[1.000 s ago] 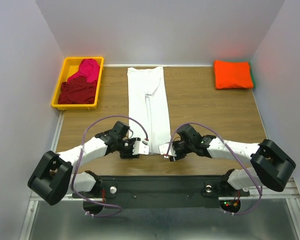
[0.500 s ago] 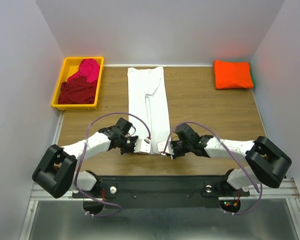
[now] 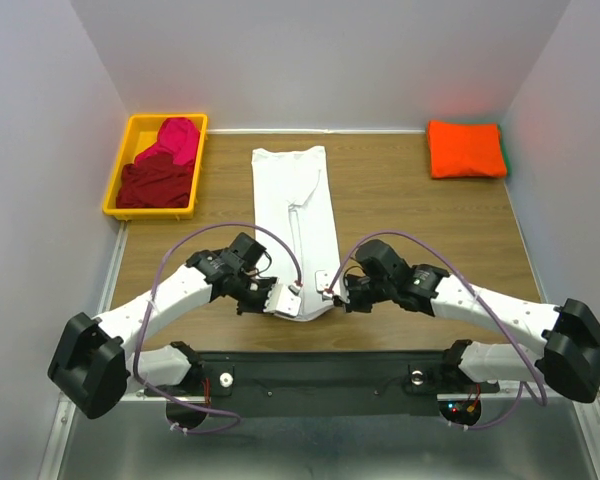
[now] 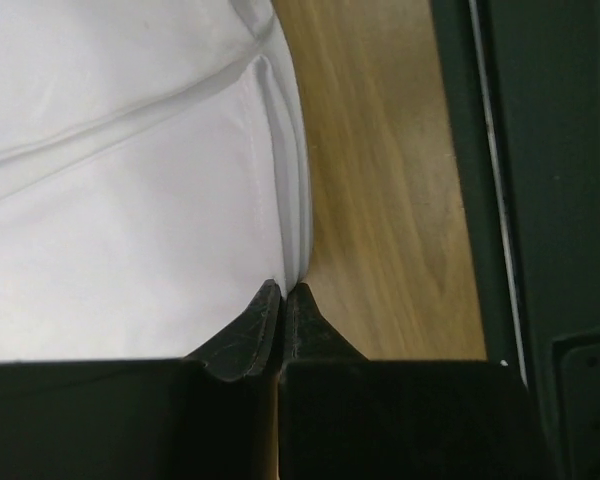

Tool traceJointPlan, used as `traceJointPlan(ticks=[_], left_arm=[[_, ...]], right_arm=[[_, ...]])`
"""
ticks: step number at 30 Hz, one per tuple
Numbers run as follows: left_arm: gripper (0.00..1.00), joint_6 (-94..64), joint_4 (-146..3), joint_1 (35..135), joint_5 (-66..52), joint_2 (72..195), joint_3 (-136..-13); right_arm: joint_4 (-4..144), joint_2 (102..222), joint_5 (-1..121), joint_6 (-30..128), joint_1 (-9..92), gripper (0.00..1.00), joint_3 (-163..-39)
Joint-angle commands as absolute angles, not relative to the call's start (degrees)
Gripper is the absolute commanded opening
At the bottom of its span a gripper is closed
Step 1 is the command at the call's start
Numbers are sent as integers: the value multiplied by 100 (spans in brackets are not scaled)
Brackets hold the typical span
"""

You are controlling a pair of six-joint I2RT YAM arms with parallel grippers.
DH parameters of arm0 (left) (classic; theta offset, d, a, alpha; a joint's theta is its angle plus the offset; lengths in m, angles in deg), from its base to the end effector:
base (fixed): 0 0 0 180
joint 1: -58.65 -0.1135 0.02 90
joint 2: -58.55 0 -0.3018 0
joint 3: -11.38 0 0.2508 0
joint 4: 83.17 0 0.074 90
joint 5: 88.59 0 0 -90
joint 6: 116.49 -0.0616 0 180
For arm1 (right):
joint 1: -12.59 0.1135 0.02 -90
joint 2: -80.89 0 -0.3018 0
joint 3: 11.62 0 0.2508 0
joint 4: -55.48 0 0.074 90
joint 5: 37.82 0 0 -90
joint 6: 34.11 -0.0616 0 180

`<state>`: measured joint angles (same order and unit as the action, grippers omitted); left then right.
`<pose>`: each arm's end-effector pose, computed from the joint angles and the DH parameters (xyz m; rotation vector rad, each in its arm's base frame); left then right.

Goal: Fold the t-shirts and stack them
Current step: Fold the tshirt

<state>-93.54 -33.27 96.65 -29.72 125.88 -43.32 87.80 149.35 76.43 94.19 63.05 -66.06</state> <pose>0.1434 -0.1525 0.2247 2.0880 1.3862 -0.5210 0.1348 0.2030 0.2393 -1.7968 1.5455 0.6046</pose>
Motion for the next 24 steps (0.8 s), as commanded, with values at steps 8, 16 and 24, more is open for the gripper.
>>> traceJointPlan(ticks=[8,16,24], left_arm=[[0,-9636,-2565,8713,-3585,13078,-5509],[0,-10128,-2697,8063,-3567,14431,-6775],[0,-10638,-2337,7561,-3602,15880,-8128]], right_arm=[[9033,15269,7485,9701,5611,1,-7598],[8919,16350,7942,10773,4943,1,-8425],[8813,17624,8293,11371,4266,1,-9540]])
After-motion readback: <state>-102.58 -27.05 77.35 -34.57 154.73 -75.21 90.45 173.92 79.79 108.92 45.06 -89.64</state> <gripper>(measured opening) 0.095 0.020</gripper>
